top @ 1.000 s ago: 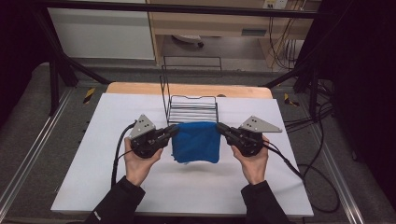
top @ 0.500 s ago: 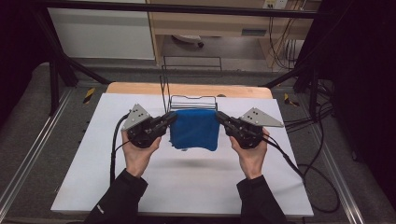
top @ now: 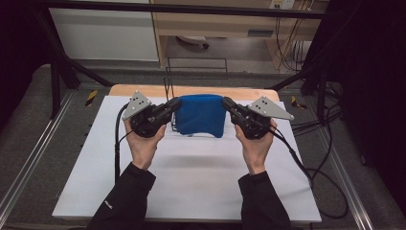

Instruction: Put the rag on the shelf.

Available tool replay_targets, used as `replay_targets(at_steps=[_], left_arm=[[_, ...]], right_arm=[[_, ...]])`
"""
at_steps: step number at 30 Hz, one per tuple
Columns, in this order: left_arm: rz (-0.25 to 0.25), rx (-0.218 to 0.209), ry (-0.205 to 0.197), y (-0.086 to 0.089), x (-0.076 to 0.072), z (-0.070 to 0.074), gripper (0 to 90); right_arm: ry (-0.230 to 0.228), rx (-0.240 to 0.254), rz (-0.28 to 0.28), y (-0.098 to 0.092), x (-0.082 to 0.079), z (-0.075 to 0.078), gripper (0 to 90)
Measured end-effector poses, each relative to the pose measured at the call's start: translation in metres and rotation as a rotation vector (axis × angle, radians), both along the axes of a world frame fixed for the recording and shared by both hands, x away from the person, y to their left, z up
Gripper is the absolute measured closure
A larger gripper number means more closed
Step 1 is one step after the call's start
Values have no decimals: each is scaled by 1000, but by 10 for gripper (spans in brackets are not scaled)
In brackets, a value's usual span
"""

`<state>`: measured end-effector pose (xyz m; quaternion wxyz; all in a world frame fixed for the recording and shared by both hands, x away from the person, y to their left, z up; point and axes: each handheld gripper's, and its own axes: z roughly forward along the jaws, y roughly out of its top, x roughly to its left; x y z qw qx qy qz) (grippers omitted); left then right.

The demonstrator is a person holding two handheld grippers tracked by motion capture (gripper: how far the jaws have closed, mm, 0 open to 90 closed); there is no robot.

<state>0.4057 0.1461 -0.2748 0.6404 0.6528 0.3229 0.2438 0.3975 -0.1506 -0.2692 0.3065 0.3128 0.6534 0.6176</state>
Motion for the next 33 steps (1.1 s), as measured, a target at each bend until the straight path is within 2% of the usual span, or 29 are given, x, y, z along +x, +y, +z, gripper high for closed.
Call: replay_targets(at_steps=[8,16,27,33], left_arm=[[22,-15,-49,-1,8,20,842],[39,-67,-76,1,23,42,842],[61,-82,-134,0,43,86,842],[71,-88,-163,-2,50,104,842]], right_arm=[[-39,30,-18,3,10,18,874],[-80,33,-31,9,22,38,874],[-132,72,-47,12,45,75,874],[-158,70,-60,13,55,97,874]])
